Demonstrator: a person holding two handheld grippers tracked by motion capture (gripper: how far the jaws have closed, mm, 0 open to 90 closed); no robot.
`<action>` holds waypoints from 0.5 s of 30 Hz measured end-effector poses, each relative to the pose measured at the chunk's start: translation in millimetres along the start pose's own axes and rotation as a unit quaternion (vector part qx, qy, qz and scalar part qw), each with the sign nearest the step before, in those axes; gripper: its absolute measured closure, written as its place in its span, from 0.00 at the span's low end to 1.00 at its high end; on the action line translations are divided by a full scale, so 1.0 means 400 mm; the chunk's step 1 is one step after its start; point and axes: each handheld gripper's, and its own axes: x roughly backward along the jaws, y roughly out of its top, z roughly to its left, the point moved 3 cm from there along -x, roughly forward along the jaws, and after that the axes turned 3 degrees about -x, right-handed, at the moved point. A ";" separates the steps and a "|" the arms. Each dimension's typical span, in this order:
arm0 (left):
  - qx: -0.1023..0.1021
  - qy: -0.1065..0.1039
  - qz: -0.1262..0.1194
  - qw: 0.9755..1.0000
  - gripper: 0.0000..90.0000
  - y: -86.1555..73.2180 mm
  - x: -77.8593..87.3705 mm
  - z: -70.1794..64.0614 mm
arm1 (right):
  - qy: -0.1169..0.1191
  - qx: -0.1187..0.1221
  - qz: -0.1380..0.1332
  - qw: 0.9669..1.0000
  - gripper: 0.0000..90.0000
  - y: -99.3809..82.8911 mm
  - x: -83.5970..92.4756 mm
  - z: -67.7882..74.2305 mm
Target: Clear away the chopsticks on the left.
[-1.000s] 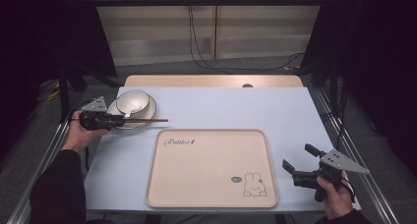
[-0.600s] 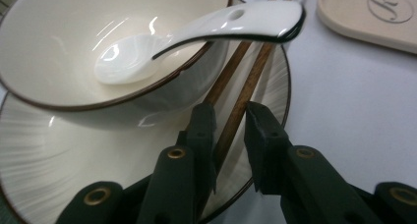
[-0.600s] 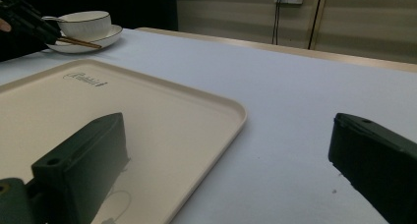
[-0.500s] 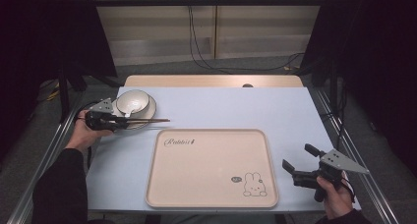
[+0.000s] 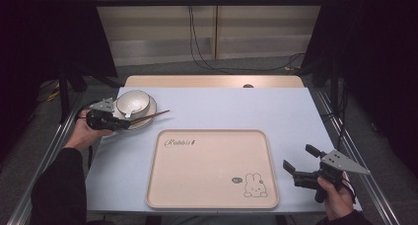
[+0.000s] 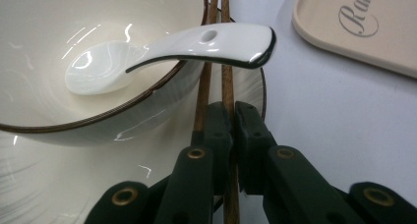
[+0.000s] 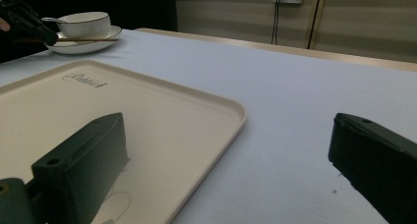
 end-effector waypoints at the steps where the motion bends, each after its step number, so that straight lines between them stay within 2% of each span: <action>1: 0.004 0.002 0.003 1.000 0.95 0.000 0.004 -0.001 | 0.000 0.000 0.000 1.000 0.01 0.000 0.000 0.000; 2: 0.007 0.001 -0.006 1.000 0.95 -0.001 0.004 -0.002 | 0.000 0.000 0.000 1.000 0.01 0.000 0.000 0.000; 4: 0.010 -0.002 -0.001 1.000 0.95 0.000 0.012 -0.006 | -0.001 0.001 0.000 1.000 0.01 0.000 -0.001 0.000; 9: 0.018 0.003 -0.009 1.000 0.95 0.008 0.038 -0.020 | -0.001 0.001 0.000 1.000 0.01 0.000 -0.001 0.001; 12: 0.023 0.004 -0.022 0.999 0.95 0.016 0.055 -0.033 | 0.001 0.003 0.000 1.000 0.01 0.000 0.000 0.002; 13: 0.024 -0.003 -0.026 0.999 0.95 0.018 0.061 -0.038 | 0.001 0.002 0.000 1.000 0.01 0.000 0.000 0.002; 15: 0.024 -0.001 -0.026 0.999 0.95 0.021 0.070 -0.050 | 0.000 0.003 0.000 1.000 0.01 0.000 -0.001 0.002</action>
